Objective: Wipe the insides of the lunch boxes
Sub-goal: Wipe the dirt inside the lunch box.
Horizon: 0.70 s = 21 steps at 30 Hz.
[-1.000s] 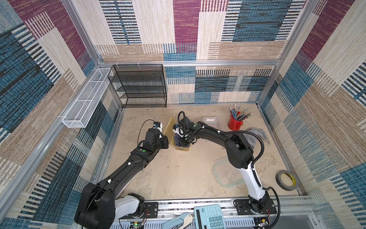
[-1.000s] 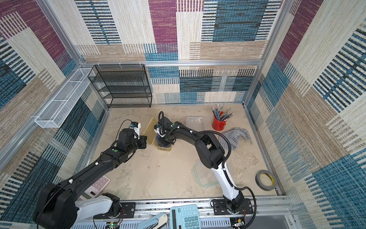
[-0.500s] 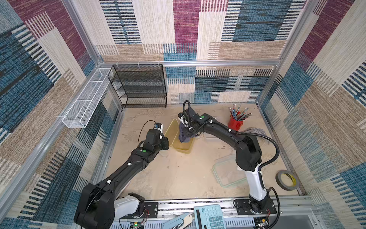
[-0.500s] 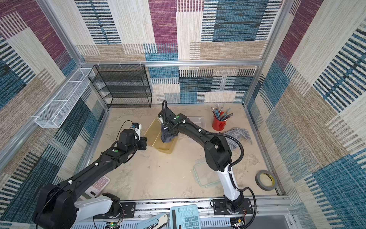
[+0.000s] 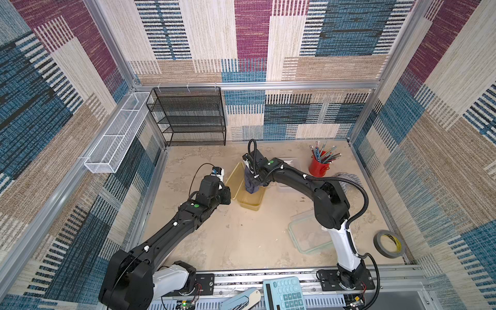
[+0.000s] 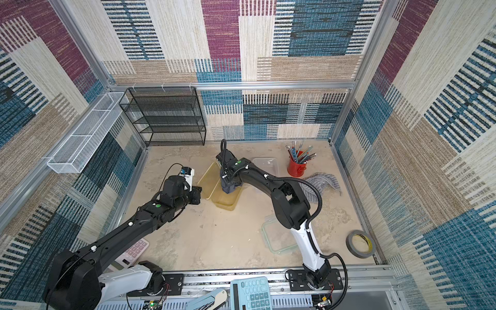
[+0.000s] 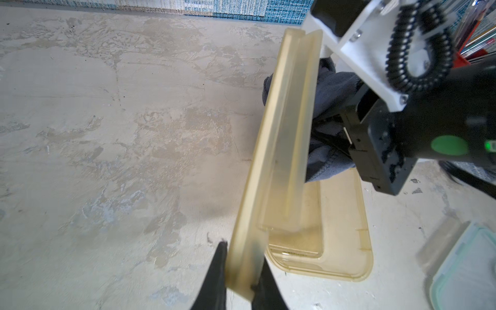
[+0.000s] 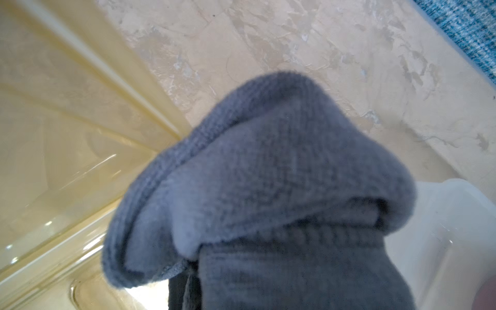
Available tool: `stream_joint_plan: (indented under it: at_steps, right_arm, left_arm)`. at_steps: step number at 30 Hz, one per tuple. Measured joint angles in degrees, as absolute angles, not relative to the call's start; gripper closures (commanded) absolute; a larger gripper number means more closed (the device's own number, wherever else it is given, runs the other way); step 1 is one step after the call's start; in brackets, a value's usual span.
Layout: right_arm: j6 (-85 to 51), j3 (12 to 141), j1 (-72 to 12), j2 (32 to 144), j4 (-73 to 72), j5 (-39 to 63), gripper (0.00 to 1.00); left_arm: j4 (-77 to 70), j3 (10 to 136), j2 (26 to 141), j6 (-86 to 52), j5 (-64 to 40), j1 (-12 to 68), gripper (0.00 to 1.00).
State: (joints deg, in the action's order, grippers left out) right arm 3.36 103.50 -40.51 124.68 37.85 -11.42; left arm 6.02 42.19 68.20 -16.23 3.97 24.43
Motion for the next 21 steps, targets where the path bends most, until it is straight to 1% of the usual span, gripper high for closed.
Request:
stream_joint_plan:
  at_steps: [5, 9, 11, 14, 17, 21]
  right_arm:
    - [5.48, 92.77, -40.93, 120.49, 29.85, -9.98, 0.89]
    - [6.74, 85.10, -41.98, 118.21, 27.92, -10.00, 0.89]
    - [6.72, 83.22, -42.13, 117.01, 27.29, -10.15, 0.87]
    - [6.68, 83.24, -41.93, 117.36, 26.96, -10.66, 0.86]
    - [6.31, 86.37, -41.15, 120.01, 28.16, -10.79, 0.82]
    - [6.24, 89.97, -40.51, 122.87, 29.21, -10.61, 0.80]
  left_arm:
    - [6.81, 43.13, 68.49, -15.25, 4.58, 24.49, 1.00]
    - [7.33, 44.53, 69.71, -15.20, 5.15, 24.49, 1.00]
    - [7.49, 45.06, 70.17, -15.22, 5.15, 24.49, 1.00]
    - [7.57, 45.56, 70.50, -15.22, 4.97, 24.51, 1.00]
    - [7.81, 45.78, 70.57, -15.22, 4.51, 24.51, 1.00]
    - [7.86, 45.84, 70.52, -15.18, 4.51, 24.51, 1.00]
